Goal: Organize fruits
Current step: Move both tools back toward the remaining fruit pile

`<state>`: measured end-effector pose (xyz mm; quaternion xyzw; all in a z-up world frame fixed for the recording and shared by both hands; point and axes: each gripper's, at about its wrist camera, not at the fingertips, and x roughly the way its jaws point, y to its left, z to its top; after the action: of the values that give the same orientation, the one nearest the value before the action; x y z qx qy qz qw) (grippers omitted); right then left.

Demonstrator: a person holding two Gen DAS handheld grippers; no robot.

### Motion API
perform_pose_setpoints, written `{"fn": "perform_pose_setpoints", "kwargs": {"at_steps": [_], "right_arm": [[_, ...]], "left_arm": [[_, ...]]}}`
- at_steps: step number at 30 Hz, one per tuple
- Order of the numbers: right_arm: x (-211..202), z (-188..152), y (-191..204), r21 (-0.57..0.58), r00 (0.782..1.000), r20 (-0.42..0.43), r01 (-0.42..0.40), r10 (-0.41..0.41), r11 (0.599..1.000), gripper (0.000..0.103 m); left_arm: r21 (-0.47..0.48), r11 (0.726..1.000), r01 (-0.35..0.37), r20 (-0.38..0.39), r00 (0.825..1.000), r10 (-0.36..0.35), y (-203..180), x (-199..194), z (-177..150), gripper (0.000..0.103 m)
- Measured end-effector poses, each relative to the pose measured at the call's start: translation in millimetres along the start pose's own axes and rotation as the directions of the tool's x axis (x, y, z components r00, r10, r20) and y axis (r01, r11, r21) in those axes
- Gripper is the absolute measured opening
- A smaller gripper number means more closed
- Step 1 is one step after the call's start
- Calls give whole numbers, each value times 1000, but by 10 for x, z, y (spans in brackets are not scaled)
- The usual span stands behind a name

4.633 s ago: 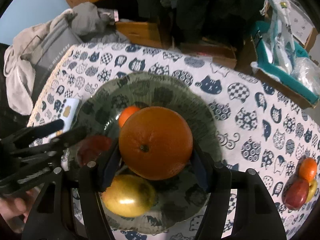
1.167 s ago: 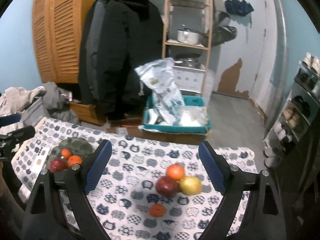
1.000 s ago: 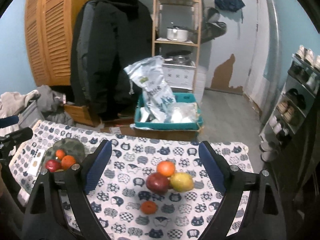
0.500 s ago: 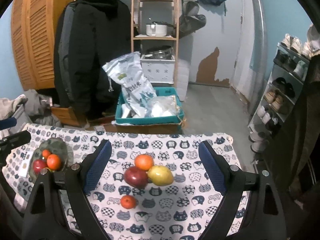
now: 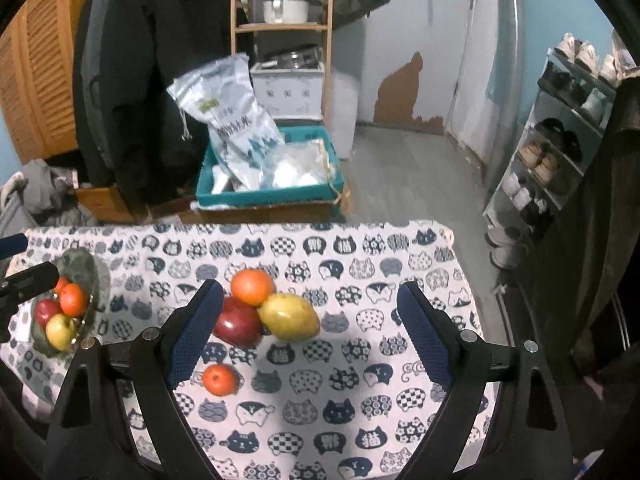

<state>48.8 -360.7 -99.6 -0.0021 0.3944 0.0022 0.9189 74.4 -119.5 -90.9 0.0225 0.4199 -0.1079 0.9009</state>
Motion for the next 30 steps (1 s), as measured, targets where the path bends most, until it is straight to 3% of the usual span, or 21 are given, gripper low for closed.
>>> {"fn": "perform_pose_setpoints", "kwargs": {"at_steps": [14,22,30], "right_arm": [[664,-228,-142,41,983,-184,-13,20,999,88],[1132,-425,-285,130,950,-305,-28,67,991,88],[1442,-592,-407,191,924,-374,-9,82,982,88]], "left_arm": [[-32,999,31,-156,987,-36,-132,816,-139,102],[-19,999,34,-239,970,-37,-262,1266,-240,102],[-17,998,62,-295,953,-64,-443,1602,-286,102]]}}
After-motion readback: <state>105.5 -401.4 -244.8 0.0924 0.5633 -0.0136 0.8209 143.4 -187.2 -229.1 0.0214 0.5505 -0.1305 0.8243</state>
